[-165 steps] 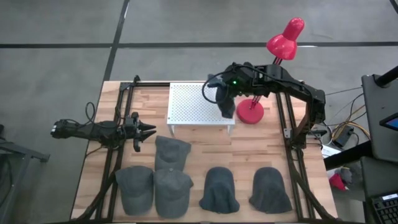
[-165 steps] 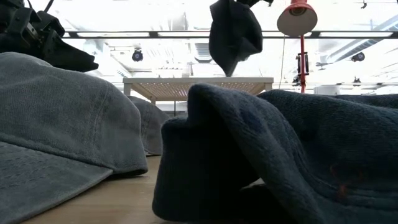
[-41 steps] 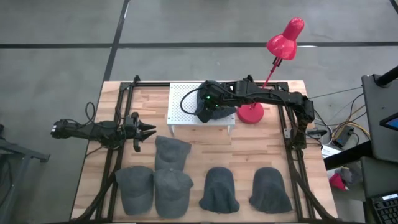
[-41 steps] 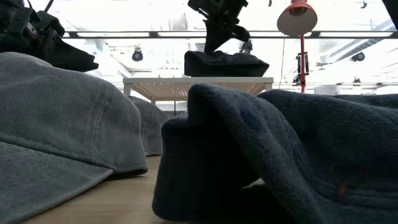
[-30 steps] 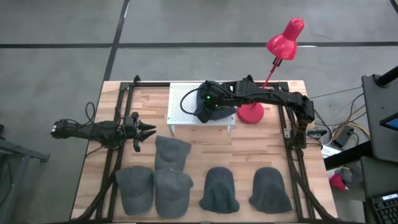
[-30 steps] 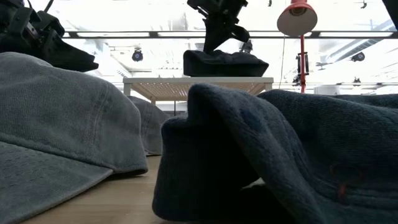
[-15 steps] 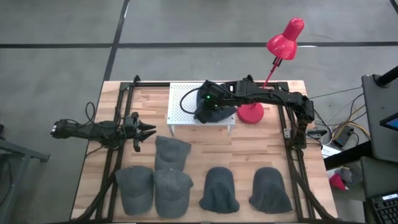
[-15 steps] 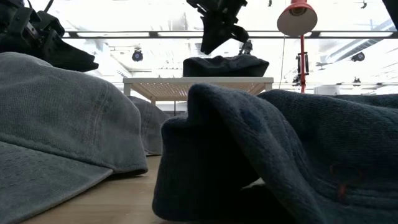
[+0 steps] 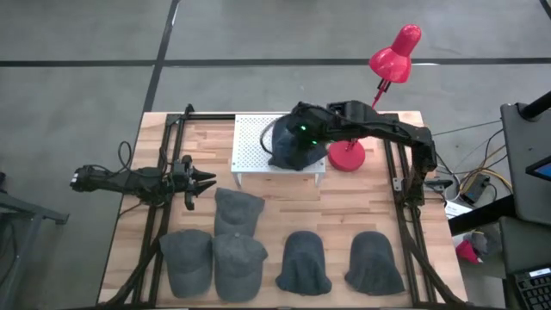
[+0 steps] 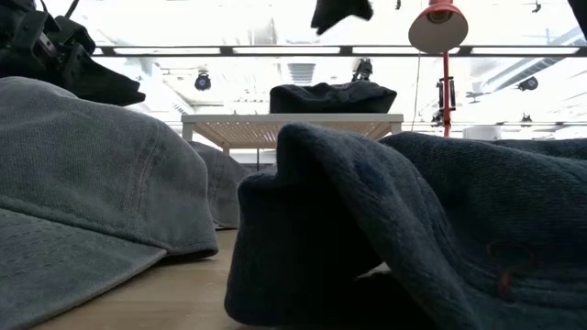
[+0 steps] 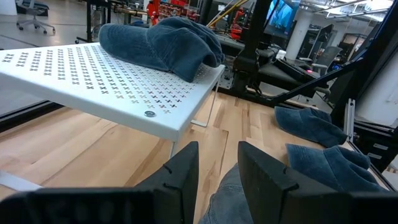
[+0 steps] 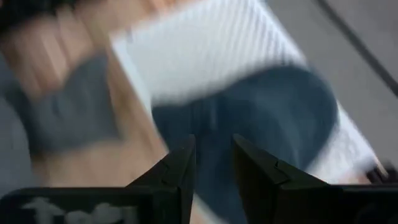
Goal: Pick & Place hat
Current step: Put the top blue cap on the shelf, then stack the right blue cap on the blue cap on the shelf
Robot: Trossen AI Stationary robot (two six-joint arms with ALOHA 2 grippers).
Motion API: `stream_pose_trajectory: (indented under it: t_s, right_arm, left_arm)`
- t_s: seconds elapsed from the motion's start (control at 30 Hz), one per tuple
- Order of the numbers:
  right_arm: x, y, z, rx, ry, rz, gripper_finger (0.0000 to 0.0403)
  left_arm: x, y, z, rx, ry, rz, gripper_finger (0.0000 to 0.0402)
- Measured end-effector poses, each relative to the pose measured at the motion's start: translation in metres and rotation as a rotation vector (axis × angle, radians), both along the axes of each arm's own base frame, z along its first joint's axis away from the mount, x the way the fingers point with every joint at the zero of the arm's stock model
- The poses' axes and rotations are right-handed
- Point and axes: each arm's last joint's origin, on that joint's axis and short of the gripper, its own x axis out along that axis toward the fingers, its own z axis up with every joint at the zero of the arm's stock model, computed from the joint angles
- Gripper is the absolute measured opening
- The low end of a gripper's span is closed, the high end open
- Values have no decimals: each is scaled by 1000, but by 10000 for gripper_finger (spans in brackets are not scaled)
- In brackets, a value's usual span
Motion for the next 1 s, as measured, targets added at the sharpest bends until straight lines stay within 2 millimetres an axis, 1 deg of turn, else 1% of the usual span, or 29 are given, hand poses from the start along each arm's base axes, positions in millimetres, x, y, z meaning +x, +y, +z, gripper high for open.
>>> stream_pose_trajectory:
  t_s: [0.1, 0.17, 0.27, 0.47, 0.6, 0.73, 0.87, 1.0]
  right_arm:
    - [-18, 15, 2, 24, 151, 15, 91]
    - [-19, 28, 3, 23, 139, 59, 86]
    - [-25, 51, 4, 44, 143, 164, 80]
    - [-36, 89, -4, 102, 177, 197, 70]
    - [-51, 113, -15, 173, 215, 149, 73]
    - [-70, 136, -31, 256, 277, 58, 83]
    - [-94, 160, -47, 340, 346, -49, 93]
    - [-119, 182, -62, 361, 384, -170, 103]
  left_arm:
    - [0, 0, 0, 4, 1, 0, 115]
    - [0, 0, 0, 17, 3, -2, 115]
    - [0, 0, 0, 27, 7, -3, 115]
    - [0, 0, 0, 24, 11, -3, 115]
    - [0, 0, 0, 23, 11, -3, 115]
    - [0, 0, 0, 23, 11, -3, 115]
    - [0, 0, -1, 23, 11, -3, 115]
    - [0, 0, -1, 21, 11, -3, 115]
